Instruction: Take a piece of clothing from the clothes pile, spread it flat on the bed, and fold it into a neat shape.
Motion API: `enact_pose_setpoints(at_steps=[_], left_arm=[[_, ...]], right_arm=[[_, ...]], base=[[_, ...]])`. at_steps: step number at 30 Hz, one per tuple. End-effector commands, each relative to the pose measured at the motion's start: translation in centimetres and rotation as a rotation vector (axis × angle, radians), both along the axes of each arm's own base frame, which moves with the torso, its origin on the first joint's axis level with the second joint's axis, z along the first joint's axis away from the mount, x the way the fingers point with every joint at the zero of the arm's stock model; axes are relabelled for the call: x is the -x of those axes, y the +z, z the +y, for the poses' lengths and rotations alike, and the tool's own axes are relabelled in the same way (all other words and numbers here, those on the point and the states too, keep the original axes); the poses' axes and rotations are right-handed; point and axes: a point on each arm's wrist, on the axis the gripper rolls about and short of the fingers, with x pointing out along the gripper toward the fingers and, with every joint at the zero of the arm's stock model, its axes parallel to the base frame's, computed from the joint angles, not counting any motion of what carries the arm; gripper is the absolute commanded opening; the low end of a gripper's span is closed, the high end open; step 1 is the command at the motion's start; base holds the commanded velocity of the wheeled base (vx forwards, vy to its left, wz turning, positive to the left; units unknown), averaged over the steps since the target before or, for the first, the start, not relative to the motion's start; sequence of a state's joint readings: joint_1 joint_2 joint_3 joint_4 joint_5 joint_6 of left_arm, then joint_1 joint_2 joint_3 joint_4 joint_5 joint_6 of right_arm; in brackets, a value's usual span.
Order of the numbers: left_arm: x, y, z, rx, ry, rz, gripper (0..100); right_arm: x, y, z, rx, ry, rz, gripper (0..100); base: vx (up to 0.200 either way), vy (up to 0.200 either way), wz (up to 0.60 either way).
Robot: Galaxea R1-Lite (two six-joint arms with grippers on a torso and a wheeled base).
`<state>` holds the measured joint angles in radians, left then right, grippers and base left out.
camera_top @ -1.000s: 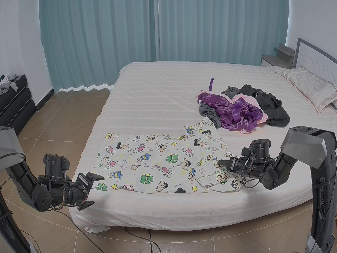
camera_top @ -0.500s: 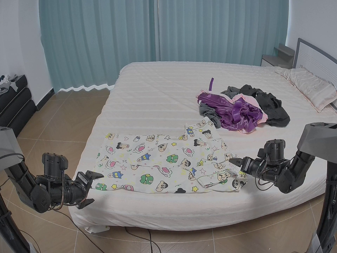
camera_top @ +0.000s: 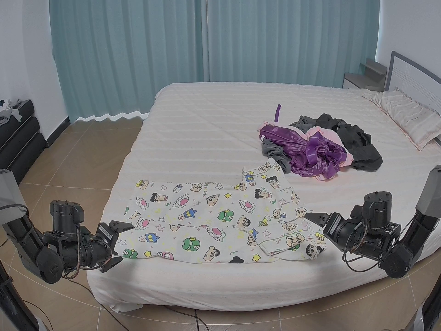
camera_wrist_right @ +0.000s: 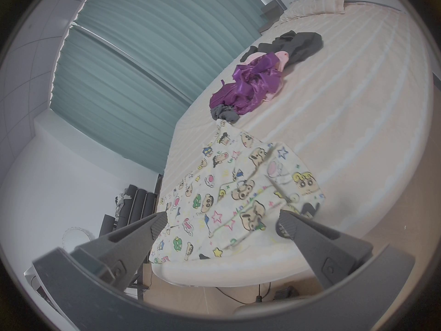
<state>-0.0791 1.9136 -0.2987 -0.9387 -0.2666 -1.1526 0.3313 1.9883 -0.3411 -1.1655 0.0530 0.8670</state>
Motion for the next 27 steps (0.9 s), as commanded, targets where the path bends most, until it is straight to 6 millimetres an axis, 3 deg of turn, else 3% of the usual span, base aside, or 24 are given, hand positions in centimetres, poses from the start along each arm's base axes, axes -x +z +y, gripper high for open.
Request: enact_pose_setpoints(at_steps=[1,8,22,27], left_arm=[[0.02,0.01,-0.01,0.0,-0.001,-0.001,100],[-0.03,0.0,0.02,0.0,0.0,-0.001,100],[0.09,0.24,-0.44,-0.009,-0.012,-0.017,100],[0.02,0.11,-0.41,-0.015,-0.015,-0.015,100]], right_arm=[[0.74,0.71,-0.12,-0.008,0.007,-0.014,100],[0.68,0.34,-0.09,-0.006,0.009,0.0,100],[0.8,-0.16,-0.17,0.0,0.008,0.023,100],[0.81,-0.21,-0.13,0.0,0.01,0.024,100]], base=[[0.2,0.0,0.0],[0.2,0.0,0.0],[0.0,0.0,0.0],[0.0,0.2,0.0]])
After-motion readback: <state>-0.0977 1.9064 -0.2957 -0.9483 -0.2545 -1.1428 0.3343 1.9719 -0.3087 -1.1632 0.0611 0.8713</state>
